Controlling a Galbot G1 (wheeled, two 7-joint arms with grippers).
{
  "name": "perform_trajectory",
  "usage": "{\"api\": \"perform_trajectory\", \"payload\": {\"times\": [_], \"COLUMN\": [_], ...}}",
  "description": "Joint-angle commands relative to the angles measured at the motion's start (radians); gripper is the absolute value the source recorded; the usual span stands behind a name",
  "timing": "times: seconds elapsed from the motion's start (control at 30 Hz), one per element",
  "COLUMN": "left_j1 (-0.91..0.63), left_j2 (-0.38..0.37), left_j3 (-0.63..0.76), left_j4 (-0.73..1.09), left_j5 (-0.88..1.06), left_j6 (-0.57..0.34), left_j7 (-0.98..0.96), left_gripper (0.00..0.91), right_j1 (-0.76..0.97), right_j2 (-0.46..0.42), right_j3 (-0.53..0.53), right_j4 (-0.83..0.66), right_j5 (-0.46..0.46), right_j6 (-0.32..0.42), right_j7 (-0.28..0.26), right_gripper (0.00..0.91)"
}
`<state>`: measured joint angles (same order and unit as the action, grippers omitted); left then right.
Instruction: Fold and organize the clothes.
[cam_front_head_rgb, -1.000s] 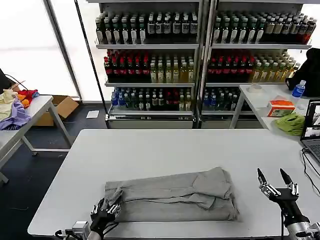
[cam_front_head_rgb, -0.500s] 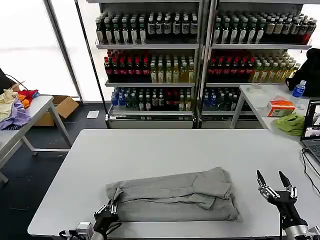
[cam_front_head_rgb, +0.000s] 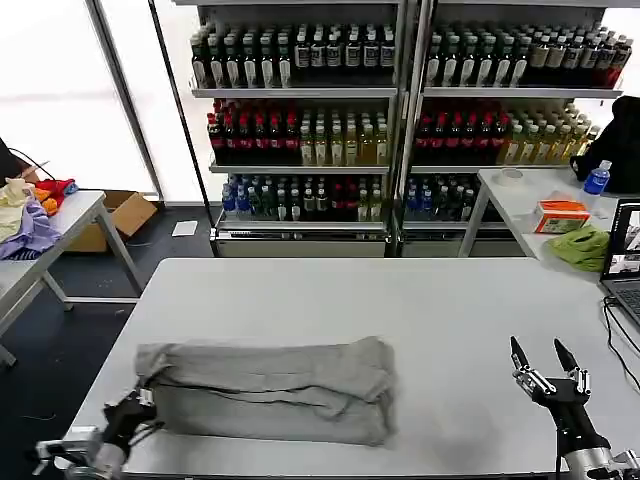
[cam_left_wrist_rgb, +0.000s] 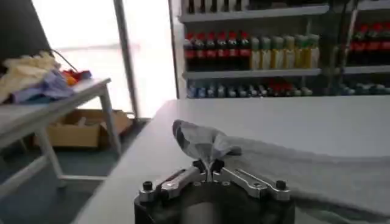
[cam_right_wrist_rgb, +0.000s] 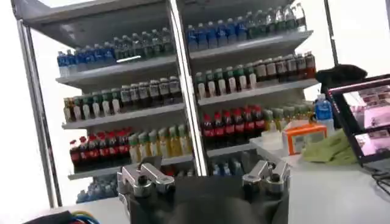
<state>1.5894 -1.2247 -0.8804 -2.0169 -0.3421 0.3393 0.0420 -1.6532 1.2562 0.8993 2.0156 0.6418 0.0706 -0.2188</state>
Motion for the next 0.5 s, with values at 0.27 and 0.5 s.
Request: {"api": "perform_trajectory", "payload": {"times": [0.27,0.5], "left_j1": [-0.065,-0.038], "left_j2": [0.17,0.08], "left_j3": [-0.236,0.135], "left_j4": [-0.028,-0.252], "left_j5": [-0.037,-0.237], "left_j6": [0.044,0.127], "left_j7": [0.029,-0.164], "left_gripper": [0.01,0.01], "right_j1": [-0.005,-0.006], "right_j2": [0.026,0.036], "right_j3": [-0.036,-0.07], "right_j4": [-0.003,-0.004], "right_j5": [-0.003,-0.02], "right_j6": [0.022,0.025], "right_j7": [-0.001,-0.002], "right_gripper": [0.907,0.907]}}
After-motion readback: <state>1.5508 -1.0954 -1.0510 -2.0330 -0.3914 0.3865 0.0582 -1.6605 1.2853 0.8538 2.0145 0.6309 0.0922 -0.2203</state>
